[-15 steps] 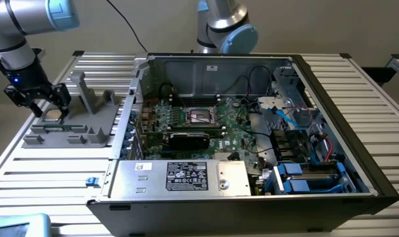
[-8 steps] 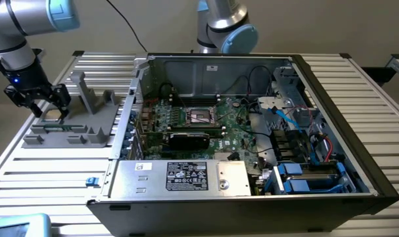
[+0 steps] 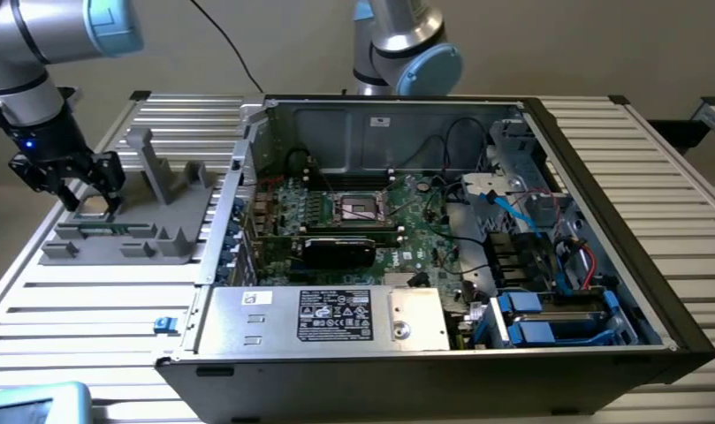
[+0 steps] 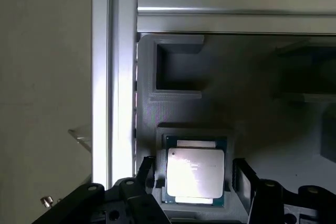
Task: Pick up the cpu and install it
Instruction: 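Pick up the cpu and move it towards the insertion slot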
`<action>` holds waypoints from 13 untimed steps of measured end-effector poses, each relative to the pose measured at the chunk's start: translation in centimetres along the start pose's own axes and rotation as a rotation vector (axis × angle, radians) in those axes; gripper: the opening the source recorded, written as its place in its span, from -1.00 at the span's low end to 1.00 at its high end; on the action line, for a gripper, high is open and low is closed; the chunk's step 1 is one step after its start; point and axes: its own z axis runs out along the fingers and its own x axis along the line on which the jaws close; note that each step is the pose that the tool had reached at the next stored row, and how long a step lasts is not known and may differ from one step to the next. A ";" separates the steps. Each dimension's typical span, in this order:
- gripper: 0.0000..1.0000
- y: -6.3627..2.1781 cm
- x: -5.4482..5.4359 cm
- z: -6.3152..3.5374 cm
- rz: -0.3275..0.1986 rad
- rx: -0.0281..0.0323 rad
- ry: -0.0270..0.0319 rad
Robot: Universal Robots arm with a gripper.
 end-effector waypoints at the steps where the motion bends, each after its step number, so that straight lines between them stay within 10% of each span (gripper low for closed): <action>1: 0.42 0.00 0.0 0.00 0.000 -0.0005 0.0011; 13: 0.42 -0.10 -0.3 0.07 0.003 -0.0054 0.0178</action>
